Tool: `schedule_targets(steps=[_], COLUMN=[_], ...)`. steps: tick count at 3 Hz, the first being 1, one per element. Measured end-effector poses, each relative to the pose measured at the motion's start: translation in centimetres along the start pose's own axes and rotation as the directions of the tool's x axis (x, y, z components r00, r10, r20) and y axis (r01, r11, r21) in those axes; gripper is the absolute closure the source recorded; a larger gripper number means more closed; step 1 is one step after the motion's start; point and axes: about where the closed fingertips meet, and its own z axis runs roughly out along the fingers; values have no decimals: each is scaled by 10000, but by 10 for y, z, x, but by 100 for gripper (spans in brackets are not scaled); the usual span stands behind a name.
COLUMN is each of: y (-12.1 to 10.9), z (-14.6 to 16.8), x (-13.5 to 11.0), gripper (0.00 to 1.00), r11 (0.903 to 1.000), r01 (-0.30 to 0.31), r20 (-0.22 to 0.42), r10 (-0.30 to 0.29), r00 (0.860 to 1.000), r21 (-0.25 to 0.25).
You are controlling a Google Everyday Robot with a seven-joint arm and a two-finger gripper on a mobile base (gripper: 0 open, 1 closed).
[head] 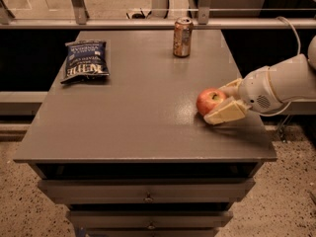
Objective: Move apple near blue chip bag
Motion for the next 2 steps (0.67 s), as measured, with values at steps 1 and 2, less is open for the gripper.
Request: schedule_targets(steps=[1, 2], y=[4, -1], z=[9, 4], x=[-4, -22], gripper=[70, 94], r11=[9998, 10000], r01=[-150, 16], r20=[22, 96], r10=[151, -16], r00=[9999, 10000], r21=[-87, 26])
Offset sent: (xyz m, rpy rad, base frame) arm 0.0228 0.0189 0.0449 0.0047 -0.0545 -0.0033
